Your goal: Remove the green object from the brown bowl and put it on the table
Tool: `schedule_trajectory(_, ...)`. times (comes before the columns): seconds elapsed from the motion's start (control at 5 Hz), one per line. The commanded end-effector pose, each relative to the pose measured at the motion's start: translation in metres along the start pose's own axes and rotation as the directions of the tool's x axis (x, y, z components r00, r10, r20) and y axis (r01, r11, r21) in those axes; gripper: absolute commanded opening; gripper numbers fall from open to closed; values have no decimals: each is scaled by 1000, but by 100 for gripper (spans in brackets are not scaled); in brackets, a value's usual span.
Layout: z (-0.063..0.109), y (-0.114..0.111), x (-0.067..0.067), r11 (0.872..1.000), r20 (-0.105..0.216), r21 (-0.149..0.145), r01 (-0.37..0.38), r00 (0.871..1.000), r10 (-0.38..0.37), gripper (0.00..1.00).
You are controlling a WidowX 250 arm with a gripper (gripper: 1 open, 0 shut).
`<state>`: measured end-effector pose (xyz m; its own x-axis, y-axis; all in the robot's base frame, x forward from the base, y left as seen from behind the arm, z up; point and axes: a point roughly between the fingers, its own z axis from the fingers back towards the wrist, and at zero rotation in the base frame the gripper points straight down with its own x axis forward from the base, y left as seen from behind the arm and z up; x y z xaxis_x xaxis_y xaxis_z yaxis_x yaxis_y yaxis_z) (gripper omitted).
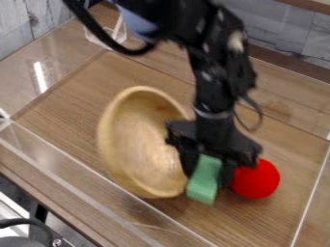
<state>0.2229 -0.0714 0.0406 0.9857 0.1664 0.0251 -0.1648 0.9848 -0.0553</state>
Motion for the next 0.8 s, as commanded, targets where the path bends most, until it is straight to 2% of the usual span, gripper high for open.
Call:
schedule_trajectory(0.0, -9, -8, 1, 1000, 14, -25, -15, 1000, 15, 0)
schedule_trajectory(0.2, -16, -9, 3, 999, 25, -40, -31, 999, 32, 0)
schedule_trajectory(0.6, -20, -20, 3, 999, 28, -41, -13, 999, 15, 0)
